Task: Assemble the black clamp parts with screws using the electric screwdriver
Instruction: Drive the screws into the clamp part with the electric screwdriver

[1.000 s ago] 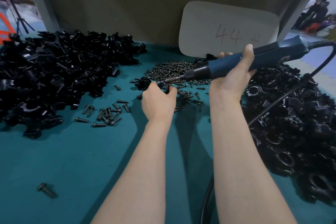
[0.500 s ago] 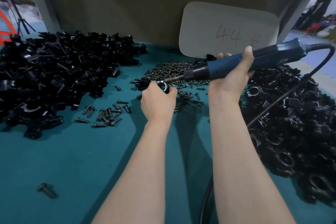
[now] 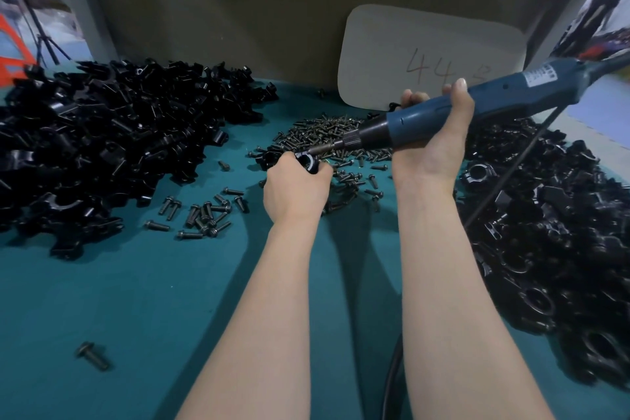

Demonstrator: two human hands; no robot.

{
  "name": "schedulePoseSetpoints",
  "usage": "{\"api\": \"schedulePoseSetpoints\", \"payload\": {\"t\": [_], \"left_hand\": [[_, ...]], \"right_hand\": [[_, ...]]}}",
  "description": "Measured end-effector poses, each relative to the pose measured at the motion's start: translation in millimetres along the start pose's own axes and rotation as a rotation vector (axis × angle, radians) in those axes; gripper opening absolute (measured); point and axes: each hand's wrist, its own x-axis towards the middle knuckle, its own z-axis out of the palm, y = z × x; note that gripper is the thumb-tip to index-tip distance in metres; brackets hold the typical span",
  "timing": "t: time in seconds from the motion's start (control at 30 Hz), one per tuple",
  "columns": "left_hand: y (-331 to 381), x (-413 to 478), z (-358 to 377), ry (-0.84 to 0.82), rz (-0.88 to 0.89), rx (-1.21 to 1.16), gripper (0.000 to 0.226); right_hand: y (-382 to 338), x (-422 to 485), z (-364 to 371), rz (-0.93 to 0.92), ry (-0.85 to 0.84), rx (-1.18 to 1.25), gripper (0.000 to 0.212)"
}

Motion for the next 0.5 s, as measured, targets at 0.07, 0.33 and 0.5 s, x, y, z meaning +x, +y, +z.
{"api": "schedulePoseSetpoints", "payload": {"t": [0.07, 0.33, 0.5], "left_hand": [[1, -1, 1, -0.013, 0.004, 0.016, 0.022], [-1, 1, -3, -0.012, -0.002, 0.017, 0.022], [7, 7, -12, -0.094, -0.286, -0.924, 0.019]], "right_hand": [[-4, 1, 1, -0.001, -0.013, -0.003, 0.034], [-23, 1, 10, -0.046, -0.090, -0.009, 0.029], [-32, 8, 9, 0.033, 0.116, -0.169, 0.050]]}}
